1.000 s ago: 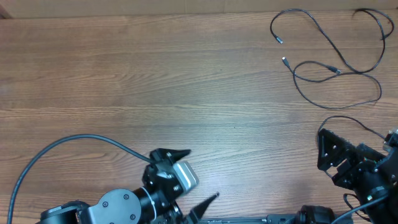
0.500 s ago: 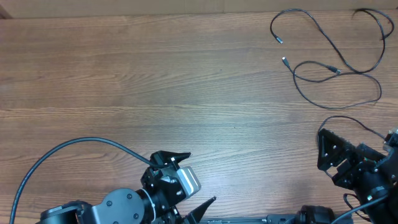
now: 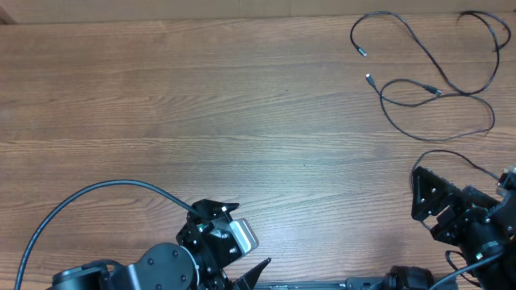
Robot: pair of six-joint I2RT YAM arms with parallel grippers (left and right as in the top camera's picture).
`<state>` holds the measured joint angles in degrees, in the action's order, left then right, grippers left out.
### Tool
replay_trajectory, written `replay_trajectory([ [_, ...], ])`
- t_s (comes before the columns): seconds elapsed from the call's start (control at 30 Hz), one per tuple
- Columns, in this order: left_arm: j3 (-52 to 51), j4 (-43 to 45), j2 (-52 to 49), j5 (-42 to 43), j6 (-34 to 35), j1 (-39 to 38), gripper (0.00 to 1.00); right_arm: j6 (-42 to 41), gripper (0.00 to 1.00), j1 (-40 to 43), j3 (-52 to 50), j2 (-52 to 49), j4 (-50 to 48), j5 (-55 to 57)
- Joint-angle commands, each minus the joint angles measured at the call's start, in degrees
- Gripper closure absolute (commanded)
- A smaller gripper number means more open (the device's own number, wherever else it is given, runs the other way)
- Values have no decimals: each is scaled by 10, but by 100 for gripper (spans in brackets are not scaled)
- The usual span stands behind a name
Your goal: Untangle cables
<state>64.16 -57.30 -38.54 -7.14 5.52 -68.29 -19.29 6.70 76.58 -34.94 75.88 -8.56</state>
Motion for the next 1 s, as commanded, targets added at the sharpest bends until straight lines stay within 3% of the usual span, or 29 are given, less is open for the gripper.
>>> replay_trajectory([
  [0.0,12,1,0,-7,-13,-3,1,3,0,-3,-1,-1,-3,1],
  [0.97,12,1,0,-8,-13,-3,0,3,0,-3,-1,4,33,16],
])
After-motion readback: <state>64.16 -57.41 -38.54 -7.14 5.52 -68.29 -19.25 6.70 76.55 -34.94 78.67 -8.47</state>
